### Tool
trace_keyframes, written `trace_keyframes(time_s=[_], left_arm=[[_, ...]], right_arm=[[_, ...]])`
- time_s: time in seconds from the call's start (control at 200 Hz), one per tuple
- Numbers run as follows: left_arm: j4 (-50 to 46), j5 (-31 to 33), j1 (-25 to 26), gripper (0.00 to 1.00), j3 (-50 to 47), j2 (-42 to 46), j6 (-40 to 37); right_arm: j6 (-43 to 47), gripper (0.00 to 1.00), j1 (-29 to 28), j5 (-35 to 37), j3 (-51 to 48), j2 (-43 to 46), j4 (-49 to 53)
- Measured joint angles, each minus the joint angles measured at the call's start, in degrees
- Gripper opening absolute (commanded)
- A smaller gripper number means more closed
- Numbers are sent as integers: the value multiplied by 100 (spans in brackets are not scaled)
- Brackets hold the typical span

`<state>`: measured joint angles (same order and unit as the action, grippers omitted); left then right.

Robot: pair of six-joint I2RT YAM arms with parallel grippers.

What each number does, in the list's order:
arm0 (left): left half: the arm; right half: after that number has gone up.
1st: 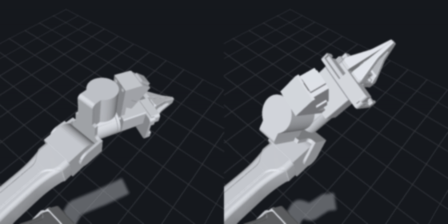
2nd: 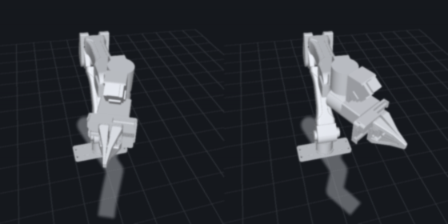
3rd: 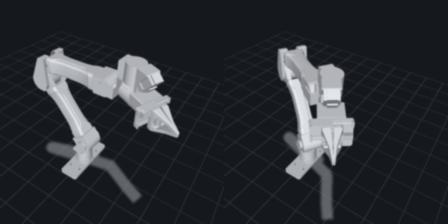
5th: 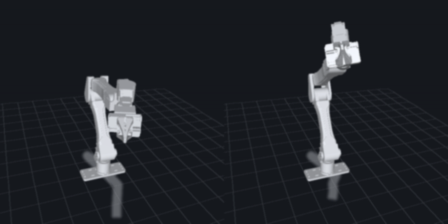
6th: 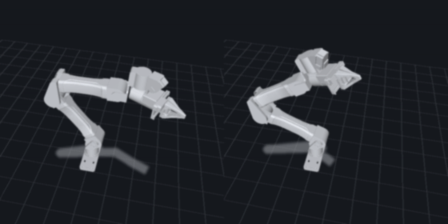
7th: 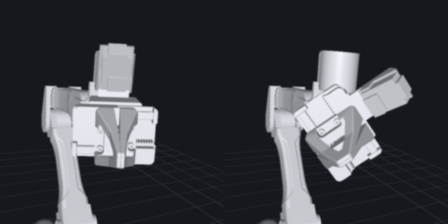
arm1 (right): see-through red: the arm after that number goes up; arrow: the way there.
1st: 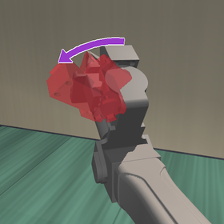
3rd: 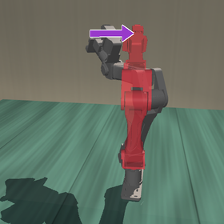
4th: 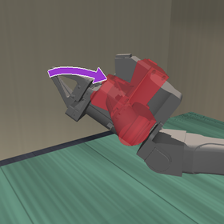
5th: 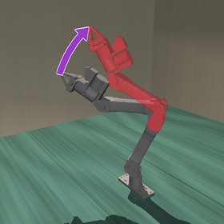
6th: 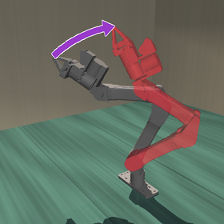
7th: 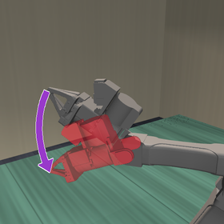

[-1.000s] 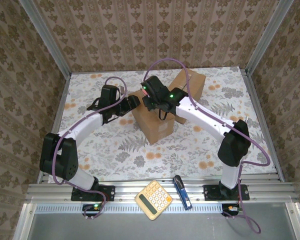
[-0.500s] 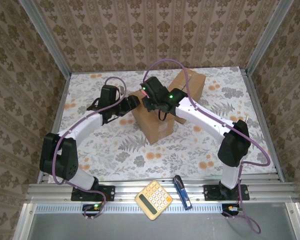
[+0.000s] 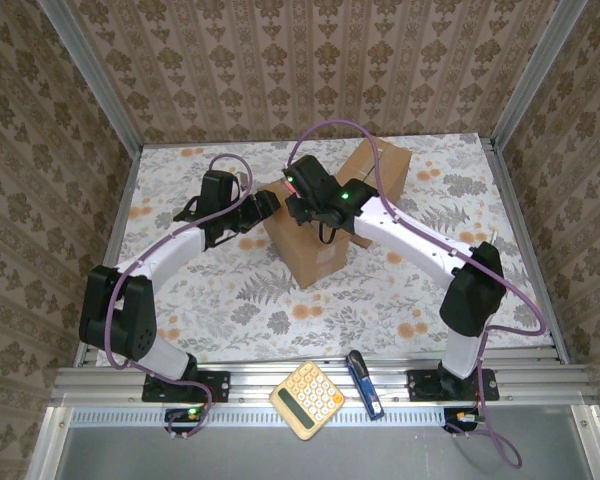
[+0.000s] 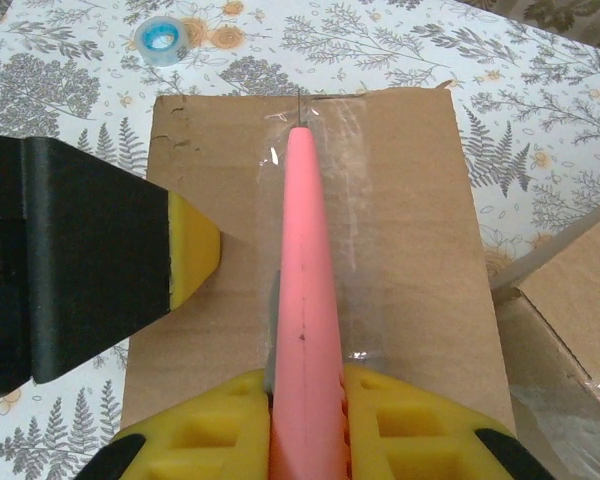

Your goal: Unpack the express box

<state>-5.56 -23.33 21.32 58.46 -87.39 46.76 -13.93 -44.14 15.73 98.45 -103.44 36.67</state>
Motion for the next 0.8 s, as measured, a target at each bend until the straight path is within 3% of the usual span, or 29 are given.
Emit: trace_keyframes(time_s=[0.32, 0.8], left_arm=[[85, -33, -4, 69, -39, 0, 17], [138, -74, -17, 69, -74, 0, 66]], right_arm=[[-63, 0, 0, -356, -39, 195, -35], [-129, 0, 0, -195, -44, 168, 107]])
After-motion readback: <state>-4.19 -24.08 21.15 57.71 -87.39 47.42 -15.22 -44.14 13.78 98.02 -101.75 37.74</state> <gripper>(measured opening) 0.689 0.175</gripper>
